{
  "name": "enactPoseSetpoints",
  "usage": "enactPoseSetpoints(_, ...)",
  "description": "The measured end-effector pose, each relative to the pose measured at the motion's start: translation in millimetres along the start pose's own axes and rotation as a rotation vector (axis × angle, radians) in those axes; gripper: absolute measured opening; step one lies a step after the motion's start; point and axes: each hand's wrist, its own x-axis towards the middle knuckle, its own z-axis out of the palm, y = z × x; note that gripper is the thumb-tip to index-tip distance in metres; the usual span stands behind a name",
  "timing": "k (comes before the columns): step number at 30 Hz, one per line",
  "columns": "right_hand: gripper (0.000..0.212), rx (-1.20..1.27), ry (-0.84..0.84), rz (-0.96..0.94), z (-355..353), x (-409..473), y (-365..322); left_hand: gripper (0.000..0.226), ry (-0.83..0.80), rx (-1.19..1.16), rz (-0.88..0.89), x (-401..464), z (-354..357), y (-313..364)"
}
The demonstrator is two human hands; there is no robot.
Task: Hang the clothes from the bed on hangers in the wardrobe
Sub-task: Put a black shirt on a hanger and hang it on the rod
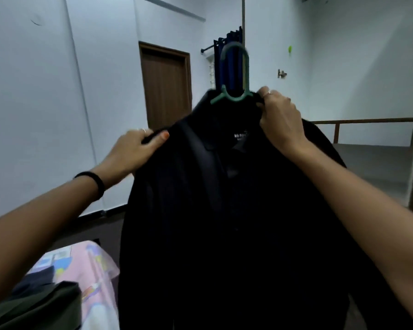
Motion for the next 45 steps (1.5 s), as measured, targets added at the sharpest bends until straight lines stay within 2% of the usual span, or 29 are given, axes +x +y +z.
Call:
enactPoseSetpoints(3, 0.026, -0.011, -0.101, 0.015, 67.3, -2.7, 37.7, 0.047, -0.205, 0.174, 0.03, 41.3, 45.7, -33.8)
enactPoseSetpoints(5, 0.027, 0.006, -0.153, 0.02, 91.3, 10.7, 64.3, 0.054, -0.377, 0.223, 0.006, 85.2, 61.0, -29.3)
enactPoseSetpoints(8, 0.029, 0.024, -0.169, 0.037, 91.2, 51.0, 108.7, 0.046, -0.592, 0.333, 0.03, 159.2, 72.3, 17.2)
enactPoseSetpoints(10, 0.029, 0.023, -0.149, 0.081, 77.0, 87.1, 142.3, 0.041, -0.636, 0.431, 0.094, 210.3, 78.9, 59.6)
enactPoseSetpoints(15, 0.027, 0.032, -0.176, 0.159, 32.7, 181.6, 209.3, 0.036, -0.456, 0.395, 0.204, 296.6, 85.9, 134.9)
enactPoseSetpoints(21, 0.01, -0.068, -0.321, 0.111, -26.9, 265.6, 239.2, 0.03, -0.345, 0.041, 0.239, 346.4, 77.4, 191.8)
enactPoseSetpoints(24, 0.02, -0.125, -0.357, 0.14, -46.3, 294.4, 239.1, 0.028, -0.275, -0.021, 0.273, 370.2, 61.8, 210.7)
enactPoseSetpoints(27, 0.027, -0.155, -0.363, 0.197, -58.3, 312.3, 240.3, 0.038, -0.235, 0.002, 0.315, 394.4, 52.4, 226.8)
enactPoseSetpoints(30, 0.026, -0.199, -0.385, 0.221, -63.1, 320.9, 253.8, 0.026, -0.248, 0.01, 0.404, 411.0, 58.3, 240.9)
enactPoseSetpoints(35, 0.018, -0.282, -0.392, 0.252, -50.4, 323.8, 293.3, 0.027, -0.196, -0.011, 0.516, 441.5, 107.3, 234.3)
enactPoseSetpoints(39, 0.021, -0.398, -0.39, 0.229, -14.8, 342.7, 326.8, 0.044, -0.205, -0.064, 0.54, 487.3, 165.6, 216.2)
enactPoseSetpoints(42, 0.025, -0.506, -0.37, 0.192, 21.7, 381.7, 353.4, 0.034, -0.2, -0.161, 0.533, 531.6, 205.5, 204.7)
enactPoseSetpoints(45, 0.026, -0.557, -0.355, 0.154, 59.2, 433.3, 378.3, 0.027, -0.214, -0.264, 0.441, 578.2, 237.0, 185.9)
